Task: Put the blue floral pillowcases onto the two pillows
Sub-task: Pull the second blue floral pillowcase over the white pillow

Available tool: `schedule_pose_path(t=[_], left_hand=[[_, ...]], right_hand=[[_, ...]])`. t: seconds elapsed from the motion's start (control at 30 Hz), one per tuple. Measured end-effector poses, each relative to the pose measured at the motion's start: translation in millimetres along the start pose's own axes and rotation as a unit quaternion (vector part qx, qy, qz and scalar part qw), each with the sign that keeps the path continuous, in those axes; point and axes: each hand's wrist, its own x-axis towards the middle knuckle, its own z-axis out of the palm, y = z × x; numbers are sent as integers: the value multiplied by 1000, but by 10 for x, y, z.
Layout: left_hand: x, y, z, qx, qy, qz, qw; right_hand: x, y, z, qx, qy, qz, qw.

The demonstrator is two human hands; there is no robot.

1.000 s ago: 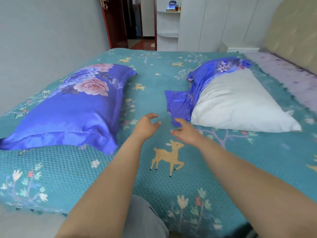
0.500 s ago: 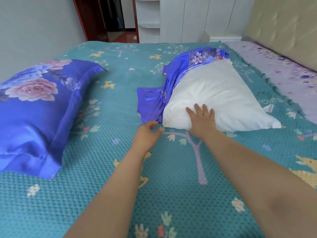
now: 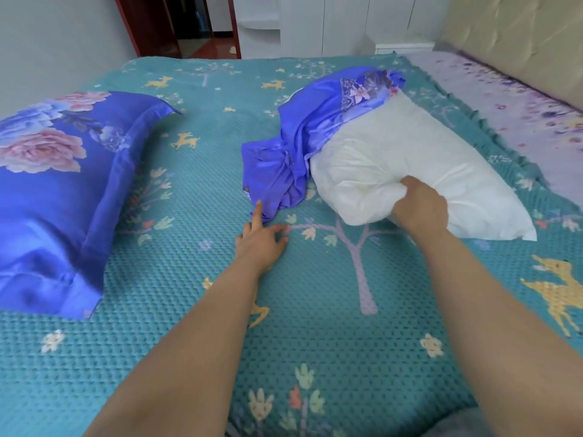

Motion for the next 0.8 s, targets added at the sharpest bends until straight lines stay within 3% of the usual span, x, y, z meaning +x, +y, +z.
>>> schedule_pose_path(t=[0.13,0.23,0.3,0.4,0.5,0.6,0.67,0.8], left_hand=[[178,-59,14,-10,-7,-27,1000],[133,-94,-110,-134,83,-26,987],[9,8,-307,-212,97,-19,972],[-279,234,-617,-298,28,39,953],[-719,422,-907,-461,-174,100,864],[-1139,507,-1068,-479,-369,180,776],[-1319,506,-1089,-439,-408,208,773],[-1417,331,-1058,-394,-378,188,816]], right_hand=[[-396,101,85,-72,15,-29,997],[-598,24,204,-73,-6,-41,997],[-659,-83,175,2,6,-57,998],[-697,-311,2,182,37,-41,982],[-814,-629,-61,416,-100,74,901],[-1074,-819,63,464,-270,156,829],[-1241,-874,123,532,-292,198,770],[-1369,-916,218,610,-305,230,694]])
